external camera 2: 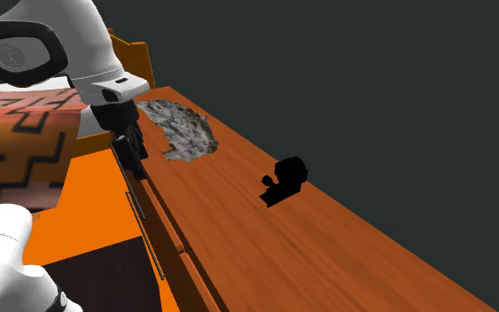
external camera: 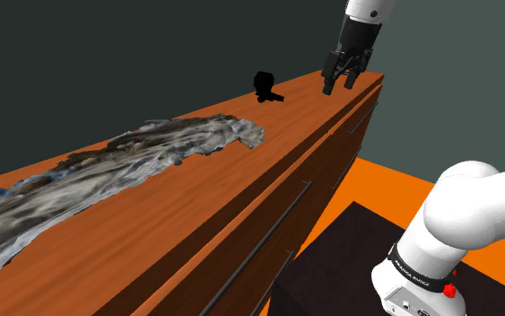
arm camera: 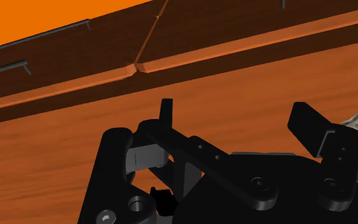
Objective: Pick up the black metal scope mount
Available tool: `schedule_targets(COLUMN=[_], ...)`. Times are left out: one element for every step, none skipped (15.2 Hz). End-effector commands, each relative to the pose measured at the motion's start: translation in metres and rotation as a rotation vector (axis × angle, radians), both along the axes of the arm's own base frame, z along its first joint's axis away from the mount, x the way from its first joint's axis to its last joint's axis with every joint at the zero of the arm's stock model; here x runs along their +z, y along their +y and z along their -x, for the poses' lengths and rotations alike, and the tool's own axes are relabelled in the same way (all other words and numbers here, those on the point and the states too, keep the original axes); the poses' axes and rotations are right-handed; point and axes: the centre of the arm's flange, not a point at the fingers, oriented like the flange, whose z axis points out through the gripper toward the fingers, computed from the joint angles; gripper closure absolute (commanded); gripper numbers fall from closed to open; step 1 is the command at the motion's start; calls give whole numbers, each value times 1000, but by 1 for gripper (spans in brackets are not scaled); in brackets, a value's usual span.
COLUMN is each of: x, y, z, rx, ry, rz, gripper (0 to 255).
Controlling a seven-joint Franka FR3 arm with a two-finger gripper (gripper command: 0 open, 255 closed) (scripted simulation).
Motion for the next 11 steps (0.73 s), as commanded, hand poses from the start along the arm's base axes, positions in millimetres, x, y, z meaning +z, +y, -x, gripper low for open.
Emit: schedule_targets(x=[0,-1,-3,-4,-6,-7,-9,-11,-13,-15,-17], y=[0,-7,-14,-20,-27,-33,-39,-45,-51,-56,-61], z=[0,-12,-24,-37,-49,-62,-74,-87,-100,-113,-126], rx=[0,15,31,46,62,77,93,108,124,139,155], ry=[0,5,9,14,19,23,28,33,37,42,46], rz=[0,-3,-6,-10,-13,-16,-19,-23,-26,-29,-32], gripper=[0,0,0,0,0,0,0,0,0,0,0])
